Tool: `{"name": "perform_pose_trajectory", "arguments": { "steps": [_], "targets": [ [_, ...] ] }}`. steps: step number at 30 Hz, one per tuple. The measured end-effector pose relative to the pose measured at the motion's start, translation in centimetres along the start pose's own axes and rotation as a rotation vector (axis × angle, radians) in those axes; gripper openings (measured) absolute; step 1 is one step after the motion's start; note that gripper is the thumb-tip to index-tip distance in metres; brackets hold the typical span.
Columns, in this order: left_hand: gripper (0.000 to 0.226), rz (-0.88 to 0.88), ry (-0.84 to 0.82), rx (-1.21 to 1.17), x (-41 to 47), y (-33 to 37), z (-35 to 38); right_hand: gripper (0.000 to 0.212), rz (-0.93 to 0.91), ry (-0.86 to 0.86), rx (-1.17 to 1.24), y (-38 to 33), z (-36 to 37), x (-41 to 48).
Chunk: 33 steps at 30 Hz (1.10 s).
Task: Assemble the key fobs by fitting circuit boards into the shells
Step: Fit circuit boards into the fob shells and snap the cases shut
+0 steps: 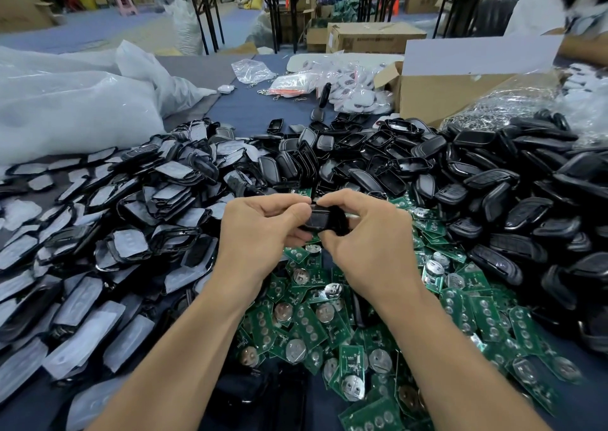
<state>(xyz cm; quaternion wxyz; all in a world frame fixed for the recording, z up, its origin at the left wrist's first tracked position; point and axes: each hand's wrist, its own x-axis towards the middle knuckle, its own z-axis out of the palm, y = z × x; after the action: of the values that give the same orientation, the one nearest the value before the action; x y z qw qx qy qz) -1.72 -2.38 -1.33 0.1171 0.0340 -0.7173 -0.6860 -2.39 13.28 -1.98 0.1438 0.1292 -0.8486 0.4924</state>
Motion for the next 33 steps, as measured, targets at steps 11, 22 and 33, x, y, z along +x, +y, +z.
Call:
{"name": "perform_pose_trajectory", "arguments": {
  "steps": [11,22,33],
  "targets": [
    [0.044,0.082,-0.211,-0.03,0.4,0.5,-1.2,0.042,0.247,-0.123,0.561,0.3,-0.9,0.9],
    [0.042,-0.027,-0.226,-0.166,0.5,0.6,-1.5,0.036,0.639,-0.26,1.196,0.4,-1.7,1.5],
    [0.044,-0.068,-0.18,-0.291,1.1,0.0,-2.0,0.01,0.817,-0.147,1.402,0.1,-2.2,1.7]
  ]
}}
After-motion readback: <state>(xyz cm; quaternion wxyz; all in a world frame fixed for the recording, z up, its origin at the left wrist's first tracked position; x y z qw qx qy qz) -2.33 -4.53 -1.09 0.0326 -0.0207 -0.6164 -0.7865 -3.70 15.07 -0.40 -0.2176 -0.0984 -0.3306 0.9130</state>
